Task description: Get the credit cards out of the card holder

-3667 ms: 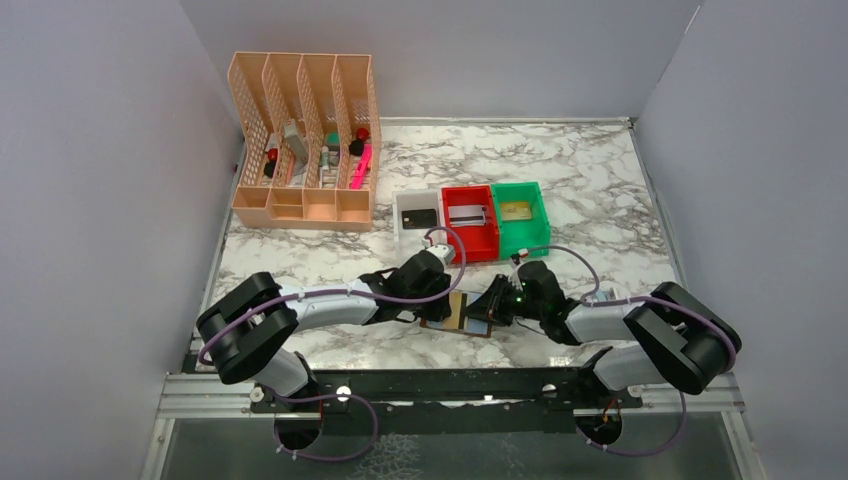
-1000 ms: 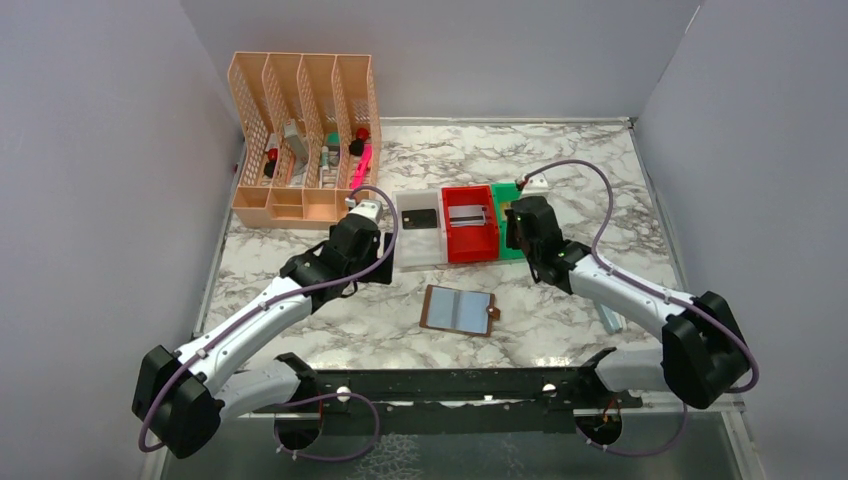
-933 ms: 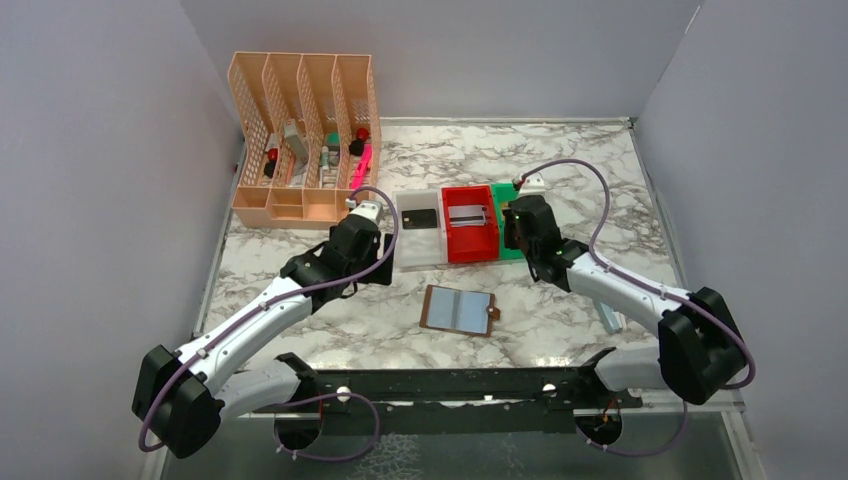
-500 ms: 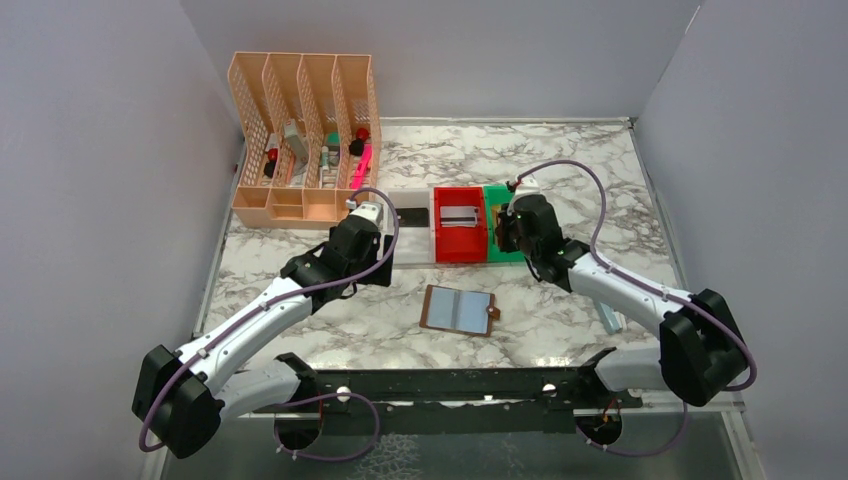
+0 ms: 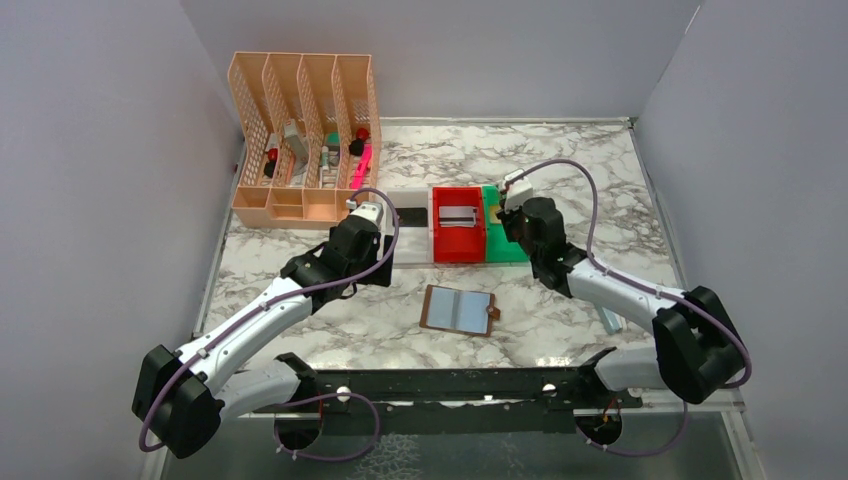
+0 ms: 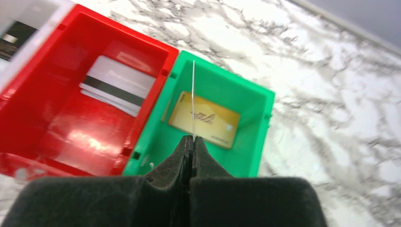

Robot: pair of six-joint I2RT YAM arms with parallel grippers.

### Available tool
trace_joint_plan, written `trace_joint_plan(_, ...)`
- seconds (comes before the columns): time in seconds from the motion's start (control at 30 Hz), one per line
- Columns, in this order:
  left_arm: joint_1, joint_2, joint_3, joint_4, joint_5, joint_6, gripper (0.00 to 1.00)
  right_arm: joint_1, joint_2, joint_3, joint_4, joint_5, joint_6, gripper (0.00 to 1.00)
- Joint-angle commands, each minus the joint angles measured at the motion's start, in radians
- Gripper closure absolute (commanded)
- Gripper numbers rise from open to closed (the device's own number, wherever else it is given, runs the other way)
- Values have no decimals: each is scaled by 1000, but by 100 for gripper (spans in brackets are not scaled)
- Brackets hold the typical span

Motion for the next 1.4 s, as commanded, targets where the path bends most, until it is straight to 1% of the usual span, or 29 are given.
trace_joint_plan(0.0,5,-8,-5,-2,-8,13,16,-59,44,-32,209,-104,-280,99)
trace_joint_plan(0.07,5,-8,-5,-3,-8,15,16,-74,72,-39,213,-168,-378,99)
trace_joint_plan(0.13,5,-9,-7,-2,-8,15,16,-98,100,-46,224,-202,-431,99)
trace_joint_plan(0.2,5,-11,-7,-2,-9,16,16,-126,116,-35,169,-294,-481,99)
trace_joint_plan(0.33,5,-8,-8,-2,-5,20,16,-157,155,-30,199,-352,-525,99)
trace_joint_plan(0.4,5,-4,-7,-2,-6,23,16,-160,170,-11,171,-366,-564,99)
trace_joint_plan(0.6,6,1,-6,-1,-11,26,16,-162,224,26,142,-369,-633,99)
trace_joint_plan(0.77,7,5,-7,-2,-10,27,16,-164,286,57,150,-324,-670,99)
trace_joint_plan(0.93,8,8,-8,-1,-16,27,16,-164,301,57,164,-310,-695,99)
trace_joint_plan(1.0,8,12,-7,-2,-14,29,16,-164,315,59,156,-310,-707,96)
trace_joint_plan(1.17,10,21,-6,-2,-10,30,17,-164,338,71,110,-295,-726,93)
trace_joint_plan(1.23,10,23,-6,-2,-8,29,17,-164,333,63,112,-302,-728,92)
trace_joint_plan(1.3,10,25,-5,-2,-7,30,17,-164,332,62,115,-302,-729,89)
trace_joint_plan(1.37,9,25,-5,-2,-6,29,17,-164,335,63,112,-296,-732,89)
